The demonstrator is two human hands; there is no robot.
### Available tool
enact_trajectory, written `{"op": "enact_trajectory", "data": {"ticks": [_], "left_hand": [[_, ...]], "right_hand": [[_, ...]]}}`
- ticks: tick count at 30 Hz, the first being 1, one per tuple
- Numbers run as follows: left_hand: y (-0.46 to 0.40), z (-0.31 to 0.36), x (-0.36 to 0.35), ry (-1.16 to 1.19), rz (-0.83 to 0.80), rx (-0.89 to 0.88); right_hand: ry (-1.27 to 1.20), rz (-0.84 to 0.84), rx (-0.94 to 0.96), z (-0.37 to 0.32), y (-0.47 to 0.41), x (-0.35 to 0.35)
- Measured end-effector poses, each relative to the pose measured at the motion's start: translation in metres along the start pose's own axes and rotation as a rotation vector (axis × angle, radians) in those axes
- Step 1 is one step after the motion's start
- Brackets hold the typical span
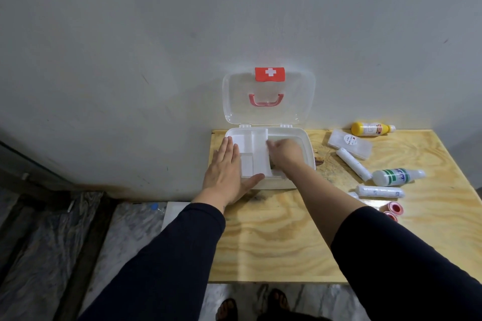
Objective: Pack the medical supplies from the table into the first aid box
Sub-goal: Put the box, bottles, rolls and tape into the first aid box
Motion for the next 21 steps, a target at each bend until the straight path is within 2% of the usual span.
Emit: {"op": "enact_trajectory", "data": {"ticks": [3, 5, 10, 15, 21], "left_hand": [[0.0, 0.0, -0.001, 0.024, 0.007, -0.004], [0.001, 0.0, 0.0, 0.056, 0.02, -0.002], [0.001, -0.001, -0.001, 0.057, 0.024, -0.007], [0.0, 0.0, -0.002, -0.004, 0.028, -0.015], [-0.003, 0.007, 0.005, -0.111, 0.09, -0.084]], "right_hand": [[0.134, 0.161, 0.061, 0.012, -0.001, 0.016], [0.237, 0.139, 0.079, 0.019, -0.002, 0.01], [0.108, 0.065, -0.002, 0.021, -0.014, -0.004], [0.148, -0.064, 0.074, 0.012, -0.017, -0.012], [0.075, -0.012, 0.149, 0.024, -0.016, 0.014]]}}
Point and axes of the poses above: each hand's wrist, its own y-axis away from the middle knuckle, its own x-axis out of the back of the hand, z = x × y, the point moved 7 cm from there along -y, towards the middle knuckle, and after that the axes turned 1 degree about -y, right-handed, at the moved point
